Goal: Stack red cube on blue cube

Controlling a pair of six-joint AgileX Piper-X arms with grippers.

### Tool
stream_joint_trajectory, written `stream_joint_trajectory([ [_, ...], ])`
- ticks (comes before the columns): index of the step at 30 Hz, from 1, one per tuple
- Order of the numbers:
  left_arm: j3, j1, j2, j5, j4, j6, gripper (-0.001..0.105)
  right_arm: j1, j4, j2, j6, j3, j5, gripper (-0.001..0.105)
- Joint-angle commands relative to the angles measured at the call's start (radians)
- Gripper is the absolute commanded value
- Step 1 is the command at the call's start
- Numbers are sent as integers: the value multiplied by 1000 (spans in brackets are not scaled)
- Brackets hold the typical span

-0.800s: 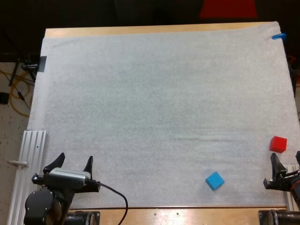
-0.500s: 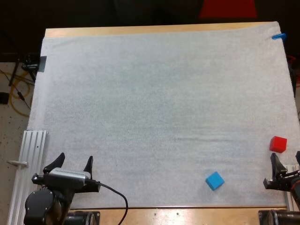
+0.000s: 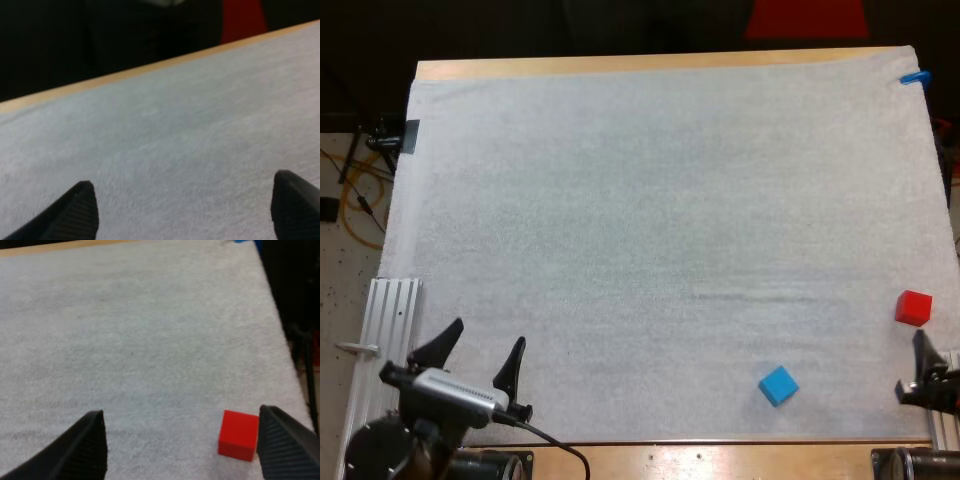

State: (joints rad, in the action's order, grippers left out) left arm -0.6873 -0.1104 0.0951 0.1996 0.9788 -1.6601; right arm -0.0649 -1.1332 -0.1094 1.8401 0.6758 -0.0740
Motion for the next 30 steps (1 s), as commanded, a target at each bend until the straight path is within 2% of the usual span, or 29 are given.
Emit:
stream_joint_trajectory([
  [1, -41, -25, 51, 21, -10, 7, 69, 0, -12, -27, -3, 40, 14, 62],
  [8, -204, -167, 266, 143, 11, 10, 69, 0, -34, -187, -48, 197, 40, 62],
  [10, -263, -252, 337, 193, 46, 10, 69, 0, -88, -260, -66, 258, 40, 62],
  [13, -305, -340, 383, 198, 72, 11, 69, 0, -120, -313, -102, 295, 40, 62],
  [20, -320, -523, 411, 191, 77, 11, 69, 0, -147, -451, -116, 298, 60, 62],
  [22, -320, -569, 418, 160, 77, 11, 69, 0, -142, -526, -116, 296, 85, 62],
  [25, -320, -602, 429, 134, 77, 11, 69, 0, -141, -647, -116, 296, 94, 62],
  [30, -320, -608, 446, 133, 77, 11, 69, 0, -104, -845, -111, 296, 100, 62],
])
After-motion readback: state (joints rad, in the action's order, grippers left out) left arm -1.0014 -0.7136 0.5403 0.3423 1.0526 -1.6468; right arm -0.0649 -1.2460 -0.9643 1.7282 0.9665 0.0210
